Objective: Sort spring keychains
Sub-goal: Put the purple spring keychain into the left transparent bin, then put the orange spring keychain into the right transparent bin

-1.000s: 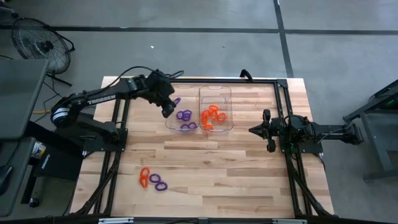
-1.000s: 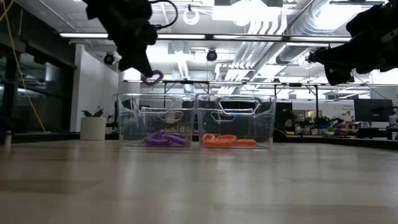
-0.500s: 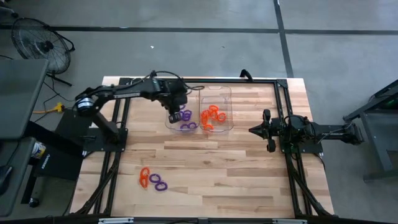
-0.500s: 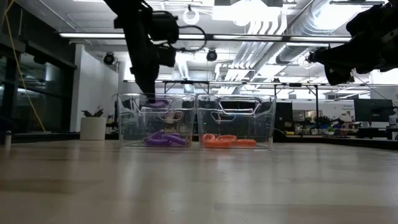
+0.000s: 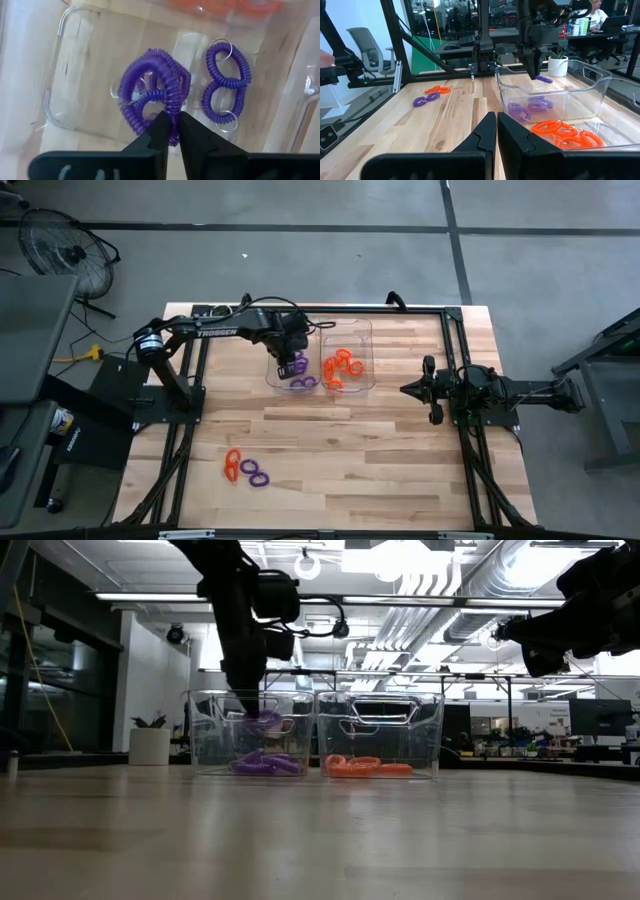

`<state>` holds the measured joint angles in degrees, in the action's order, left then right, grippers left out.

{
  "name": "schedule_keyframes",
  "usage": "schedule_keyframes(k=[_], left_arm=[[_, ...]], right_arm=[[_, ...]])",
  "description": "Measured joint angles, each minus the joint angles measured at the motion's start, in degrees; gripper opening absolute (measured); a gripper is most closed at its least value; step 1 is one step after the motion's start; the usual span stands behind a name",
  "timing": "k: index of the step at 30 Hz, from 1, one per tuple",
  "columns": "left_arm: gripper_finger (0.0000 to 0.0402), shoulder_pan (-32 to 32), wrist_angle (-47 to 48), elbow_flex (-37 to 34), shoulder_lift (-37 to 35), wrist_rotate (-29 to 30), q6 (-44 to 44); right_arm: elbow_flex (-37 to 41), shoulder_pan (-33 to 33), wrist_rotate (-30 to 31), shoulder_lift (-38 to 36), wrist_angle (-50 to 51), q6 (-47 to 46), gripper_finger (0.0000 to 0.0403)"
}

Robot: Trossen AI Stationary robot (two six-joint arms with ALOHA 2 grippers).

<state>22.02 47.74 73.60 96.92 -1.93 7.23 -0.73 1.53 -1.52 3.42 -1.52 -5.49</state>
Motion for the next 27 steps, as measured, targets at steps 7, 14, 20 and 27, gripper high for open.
schedule_keyframes(k=[7, 14, 20, 27], left_arm=[[0.0096, 0.0, -0.1, 0.0, 0.0, 0.0, 0.0], [0.0183, 0.0, 0.9, 0.0, 0.0, 0.0, -0.1], [0.0193, -0.7, 4.4, 0.0, -4.2, 0.8, 0.0], [0.0152, -2.6, 11.8, -0.1, -10.5, 1.6, -0.2]], right_arm=[[0.0, 0.0, 0.0, 0.0, 0.0, 0.0, 0.0011], [0.0, 0.0, 0.0, 0.0, 0.0, 0.0, 0.0011], [0.0, 0.0, 0.0, 0.0, 0.0, 0.0, 0.0011], [0.0, 0.0, 0.0, 0.0, 0.0, 0.0, 0.0011]])
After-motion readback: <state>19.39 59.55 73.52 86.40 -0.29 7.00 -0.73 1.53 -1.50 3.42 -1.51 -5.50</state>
